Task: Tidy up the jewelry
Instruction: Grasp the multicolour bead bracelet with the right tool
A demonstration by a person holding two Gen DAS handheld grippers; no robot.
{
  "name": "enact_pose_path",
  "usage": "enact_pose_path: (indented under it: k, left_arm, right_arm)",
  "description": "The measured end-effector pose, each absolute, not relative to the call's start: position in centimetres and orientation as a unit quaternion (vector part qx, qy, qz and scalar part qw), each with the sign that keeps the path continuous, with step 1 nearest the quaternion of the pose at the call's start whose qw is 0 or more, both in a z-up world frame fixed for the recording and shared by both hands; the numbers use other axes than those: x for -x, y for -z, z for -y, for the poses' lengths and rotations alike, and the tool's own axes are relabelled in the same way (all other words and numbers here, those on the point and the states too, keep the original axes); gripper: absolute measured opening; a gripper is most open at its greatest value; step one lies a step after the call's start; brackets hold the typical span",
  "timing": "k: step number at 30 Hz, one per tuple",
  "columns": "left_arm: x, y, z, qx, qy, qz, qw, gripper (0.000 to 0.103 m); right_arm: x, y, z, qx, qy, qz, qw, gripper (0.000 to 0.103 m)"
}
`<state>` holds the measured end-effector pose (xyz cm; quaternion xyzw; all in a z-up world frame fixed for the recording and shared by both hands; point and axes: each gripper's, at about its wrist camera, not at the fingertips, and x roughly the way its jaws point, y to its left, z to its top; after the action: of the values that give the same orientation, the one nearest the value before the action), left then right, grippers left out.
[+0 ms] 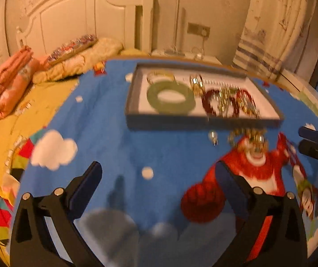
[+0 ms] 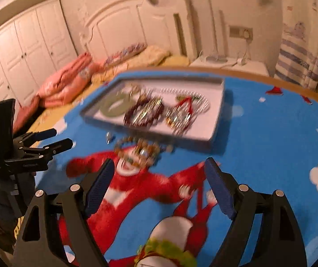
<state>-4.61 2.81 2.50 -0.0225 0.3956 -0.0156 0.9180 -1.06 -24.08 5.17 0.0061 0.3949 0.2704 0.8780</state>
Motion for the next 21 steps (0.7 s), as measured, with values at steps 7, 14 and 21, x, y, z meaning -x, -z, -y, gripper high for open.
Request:
enact_pose_path:
  k: [7, 14, 21]
  left_arm:
    - [4.5, -1.5, -3.5, 0.043, 0.030, -0.418, 0.907, 0.100]
    - [3.7, -1.3, -4.3, 0.077, 0.051, -0.425, 0.900, 0.100]
    - [3.6, -1.3, -4.4, 0.086, 0.056, -0.422, 0.901, 0.101]
  right_arm:
    - [-0.1, -4.3, 22.6, -0.012, -0.260, -0.414, 0.872, 0.047]
    - [-1.6, -3.2, 21.7, 0.012, -0.235, -0.434, 0.869, 0.031]
    - [-2.6, -2.8, 19.8, 0.054, -0.215, -0.450, 0.865, 0.025]
